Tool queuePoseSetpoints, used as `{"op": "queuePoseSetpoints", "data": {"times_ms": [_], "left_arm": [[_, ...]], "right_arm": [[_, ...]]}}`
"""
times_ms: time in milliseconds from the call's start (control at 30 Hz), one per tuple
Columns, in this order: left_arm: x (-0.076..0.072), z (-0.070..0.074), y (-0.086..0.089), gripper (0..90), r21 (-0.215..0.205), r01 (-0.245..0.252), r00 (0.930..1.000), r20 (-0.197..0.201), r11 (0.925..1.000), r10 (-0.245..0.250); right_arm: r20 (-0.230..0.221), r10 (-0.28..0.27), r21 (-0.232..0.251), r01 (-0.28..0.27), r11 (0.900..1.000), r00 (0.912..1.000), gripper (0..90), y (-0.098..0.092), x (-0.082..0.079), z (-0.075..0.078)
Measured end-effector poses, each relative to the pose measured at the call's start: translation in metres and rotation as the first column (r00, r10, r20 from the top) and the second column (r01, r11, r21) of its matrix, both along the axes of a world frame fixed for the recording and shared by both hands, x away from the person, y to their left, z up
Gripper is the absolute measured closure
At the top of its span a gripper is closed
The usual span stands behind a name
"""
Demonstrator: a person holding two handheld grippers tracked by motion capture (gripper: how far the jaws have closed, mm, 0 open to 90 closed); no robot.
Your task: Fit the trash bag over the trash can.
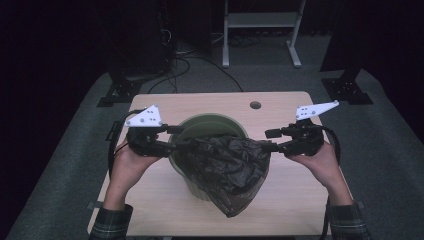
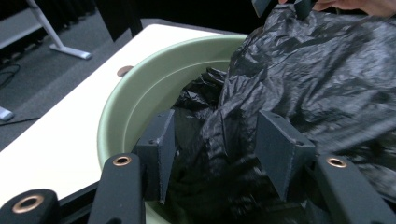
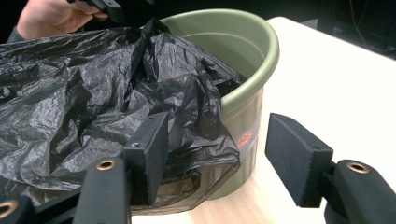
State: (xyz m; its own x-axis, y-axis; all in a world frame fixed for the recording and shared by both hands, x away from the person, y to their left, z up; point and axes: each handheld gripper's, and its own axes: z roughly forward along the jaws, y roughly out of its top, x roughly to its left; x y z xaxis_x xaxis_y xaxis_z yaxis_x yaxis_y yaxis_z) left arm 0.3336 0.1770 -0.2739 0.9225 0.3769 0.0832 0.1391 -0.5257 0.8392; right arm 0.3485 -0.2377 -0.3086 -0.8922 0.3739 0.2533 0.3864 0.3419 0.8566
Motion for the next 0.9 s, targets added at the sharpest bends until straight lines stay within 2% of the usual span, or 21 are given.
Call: {"op": "queuePoseSetpoints", "data": {"times_ms": [133, 200, 233, 300, 333, 467, 667, 733, 800, 833, 867, 900], "left_arm": [[0.007, -0.005, -0.008, 51.5, 0.016, 0.017, 0.9997, -0.016, 0.9997, -0.017], [0.009, -0.008, -0.011, 55.5, 0.029, 0.027, 0.9994, -0.023, 0.9992, -0.027], [0.009, -0.009, -0.012, 61.6, 0.043, 0.034, 0.9991, -0.025, 0.9985, -0.033], [0.010, -0.011, -0.014, 68.3, 0.071, 0.040, 0.9989, -0.026, 0.9967, -0.038], [0.010, -0.012, -0.015, 70.9, 0.081, 0.044, 0.9987, -0.028, 0.9957, -0.042], [0.011, -0.016, -0.020, 75.9, 0.136, 0.055, 0.9983, -0.025, 0.9892, -0.052], [0.010, -0.021, -0.027, 76.9, 0.179, 0.064, 0.9980, -0.017, 0.9818, -0.062], [0.009, -0.023, -0.029, 76.9, 0.180, 0.066, 0.9978, -0.018, 0.9815, -0.064], [0.009, -0.024, -0.030, 76.8, 0.180, 0.068, 0.9977, -0.016, 0.9813, -0.066], [0.009, -0.025, -0.031, 76.9, 0.183, 0.074, 0.9973, -0.011, 0.9804, -0.073], [0.009, -0.025, -0.031, 76.9, 0.183, 0.074, 0.9973, -0.011, 0.9804, -0.073], [0.008, -0.026, -0.033, 76.9, 0.176, 0.077, 0.9970, -0.011, 0.9813, -0.077]], "right_arm": [[-0.035, 0.017, 0.017, -0.016, 1.000, 0.9993, 48.5, 0.001, 0.001, -0.005], [-0.052, 0.034, 0.021, -0.033, 0.999, 0.9981, 61.8, 0.001, 0.002, -0.008], [-0.055, 0.053, 0.014, -0.052, 0.999, 0.9971, 74.9, 0.003, 0.001, -0.010], [-0.043, 0.068, -0.002, -0.068, 0.998, 0.9968, 86.0, 0.005, 0.000, -0.010], [-0.031, 0.071, -0.004, -0.071, 0.997, 0.9970, 88.8, 0.006, -0.001, -0.009], [-0.014, 0.072, -0.005, -0.072, 0.997, 0.9973, 89.4, 0.010, 0.000, -0.007], [0.030, 0.068, 0.024, -0.069, 0.997, 0.9972, 89.5, 0.023, 0.010, 0.007], [0.050, 0.073, 0.037, -0.075, 0.996, 0.9960, 89.5, 0.035, 0.017, 0.017], [0.057, 0.078, 0.038, -0.080, 0.996, 0.9953, 89.5, 0.039, 0.019, 0.020], [0.071, 0.081, 0.038, -0.084, 0.996, 0.9942, 89.6, 0.049, 0.025, 0.027], [0.071, 0.081, 0.038, -0.084, 0.996, 0.9942, 89.6, 0.049, 0.025, 0.027], [0.083, 0.080, 0.034, -0.083, 0.996, 0.9933, 89.6, 0.061, 0.031, 0.034]]}}
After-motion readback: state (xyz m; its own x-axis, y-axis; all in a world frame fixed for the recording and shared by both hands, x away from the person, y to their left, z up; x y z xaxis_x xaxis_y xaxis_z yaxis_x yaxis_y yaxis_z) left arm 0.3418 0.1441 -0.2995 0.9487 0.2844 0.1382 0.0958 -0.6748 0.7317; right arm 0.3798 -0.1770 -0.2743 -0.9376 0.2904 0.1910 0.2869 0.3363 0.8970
